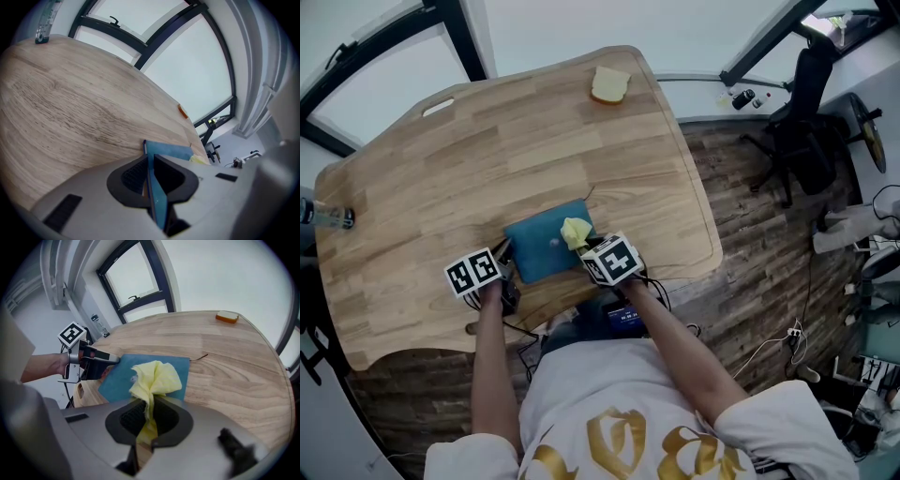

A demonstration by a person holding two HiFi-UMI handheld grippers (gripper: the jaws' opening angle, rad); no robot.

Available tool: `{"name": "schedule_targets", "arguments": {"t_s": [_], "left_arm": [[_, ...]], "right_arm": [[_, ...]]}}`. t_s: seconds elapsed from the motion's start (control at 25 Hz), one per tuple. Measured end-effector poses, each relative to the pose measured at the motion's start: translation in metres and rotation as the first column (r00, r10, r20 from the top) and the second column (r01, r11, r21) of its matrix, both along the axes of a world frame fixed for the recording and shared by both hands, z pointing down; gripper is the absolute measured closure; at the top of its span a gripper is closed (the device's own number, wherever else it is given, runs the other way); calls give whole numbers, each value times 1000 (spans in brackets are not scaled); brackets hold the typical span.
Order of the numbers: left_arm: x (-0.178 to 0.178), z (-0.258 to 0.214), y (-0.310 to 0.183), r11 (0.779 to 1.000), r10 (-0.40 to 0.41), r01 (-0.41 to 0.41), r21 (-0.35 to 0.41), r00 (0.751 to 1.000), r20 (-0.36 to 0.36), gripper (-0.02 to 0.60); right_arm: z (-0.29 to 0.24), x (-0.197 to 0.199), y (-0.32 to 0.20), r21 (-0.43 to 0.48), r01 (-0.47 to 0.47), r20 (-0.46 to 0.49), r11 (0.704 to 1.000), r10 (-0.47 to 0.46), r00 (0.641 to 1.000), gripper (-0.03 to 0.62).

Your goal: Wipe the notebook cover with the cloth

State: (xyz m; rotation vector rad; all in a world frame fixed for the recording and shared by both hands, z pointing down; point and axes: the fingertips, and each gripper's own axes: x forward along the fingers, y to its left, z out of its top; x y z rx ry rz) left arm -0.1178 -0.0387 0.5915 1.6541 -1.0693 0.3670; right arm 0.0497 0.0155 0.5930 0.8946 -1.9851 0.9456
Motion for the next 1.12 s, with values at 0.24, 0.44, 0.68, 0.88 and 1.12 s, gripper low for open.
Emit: {"name": "schedule_targets", "arguments": {"t_s": [0.24,0.44,0.68,0.88,1.12], "left_arm": [[1,0,1,1000,1,-1,-3,1000,-3,532],[1,0,-1,1000,3,-3,-5,1000,-7,532],[1,-1,-1,1000,3,-3,-5,1000,-8,532],[3,0,0,1000,16,-16,-8,1000,-10,532],[2,0,-1,1000,21,-21,-8,1000,-8,531]], "right_arm": [[0,5,-10,-10,-27,5,1000,27,1000,556],[-5,11,-24,-4,-69,5,998,69,998,556],[-6,16,-38,9,-80,-17,997,81,997,556],[-2,18,-50,27,-87,-49,996,88,995,556],[-1,15,-60,20,-90,-44,996,90,995,556]]}}
